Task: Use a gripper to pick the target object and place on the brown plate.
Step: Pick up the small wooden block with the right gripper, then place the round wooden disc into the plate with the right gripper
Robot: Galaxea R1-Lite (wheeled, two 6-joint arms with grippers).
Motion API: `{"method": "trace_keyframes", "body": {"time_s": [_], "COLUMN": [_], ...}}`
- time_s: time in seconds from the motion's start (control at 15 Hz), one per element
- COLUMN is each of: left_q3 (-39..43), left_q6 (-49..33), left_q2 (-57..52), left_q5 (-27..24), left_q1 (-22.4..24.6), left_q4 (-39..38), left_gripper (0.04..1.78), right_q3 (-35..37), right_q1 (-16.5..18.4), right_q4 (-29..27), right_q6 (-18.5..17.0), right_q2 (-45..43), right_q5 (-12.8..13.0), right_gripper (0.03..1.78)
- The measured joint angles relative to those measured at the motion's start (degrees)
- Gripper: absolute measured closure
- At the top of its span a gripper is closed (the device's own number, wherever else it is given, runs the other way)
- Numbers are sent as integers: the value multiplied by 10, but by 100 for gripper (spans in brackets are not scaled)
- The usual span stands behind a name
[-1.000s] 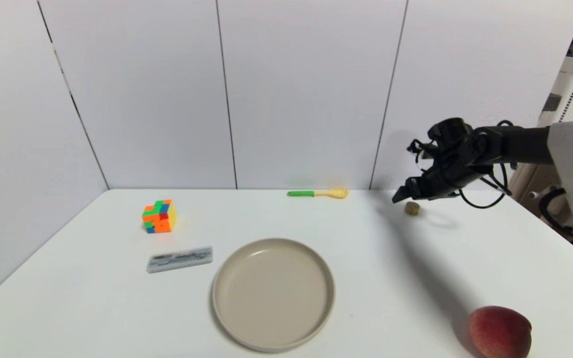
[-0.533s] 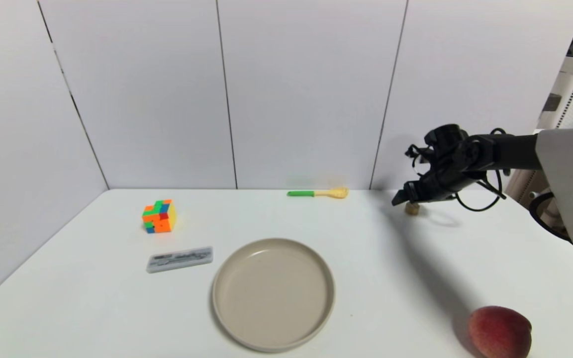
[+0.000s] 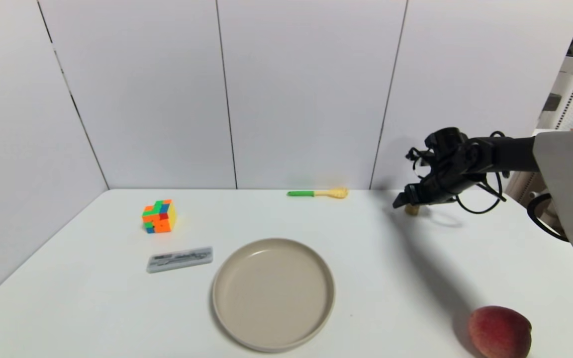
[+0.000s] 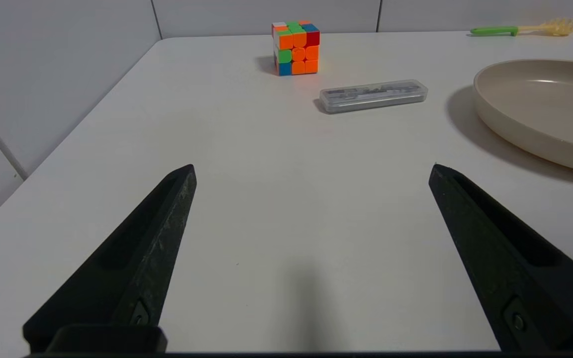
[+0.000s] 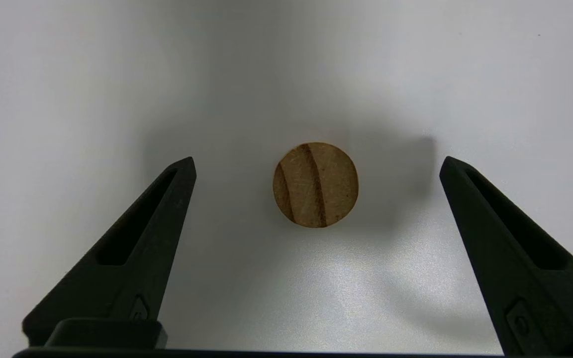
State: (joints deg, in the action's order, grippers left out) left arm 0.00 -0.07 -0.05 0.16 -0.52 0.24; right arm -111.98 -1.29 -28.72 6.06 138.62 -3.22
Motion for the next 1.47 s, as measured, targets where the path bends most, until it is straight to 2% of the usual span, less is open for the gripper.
{"method": "trace_keyframes", "body": {"time_s": [0.2,0.4,0.47,0.53,0.87,1.13,1.33,1.47], "left_q3": [0,0,0,0,0,0,0,0], "left_q6": [0,0,0,0,0,0,0,0], "left_q2": [0,0,0,0,0,0,0,0], "left_q5": [0,0,0,0,0,0,0,0], "left_q1": [0,0,0,0,0,0,0,0], "left_q4": [0,0,0,0,0,0,0,0], "left_gripper": [13,13,13,13,13,13,13,13], "right_q3": [0,0,0,0,0,1,2,11], "right_q1": [1,3,4,4,2,-10,-58,-129], "right_q4": [1,1,1,1,-1,-26,-106,-159], "right_q6": [0,-1,-1,0,1,-2,-6,-12], "right_q2": [4,6,7,7,-3,-77,-175,-239], "right_q5": [0,0,0,0,-1,-12,-19,-20], "right_gripper": [71,102,128,135,135,135,135,135]}}
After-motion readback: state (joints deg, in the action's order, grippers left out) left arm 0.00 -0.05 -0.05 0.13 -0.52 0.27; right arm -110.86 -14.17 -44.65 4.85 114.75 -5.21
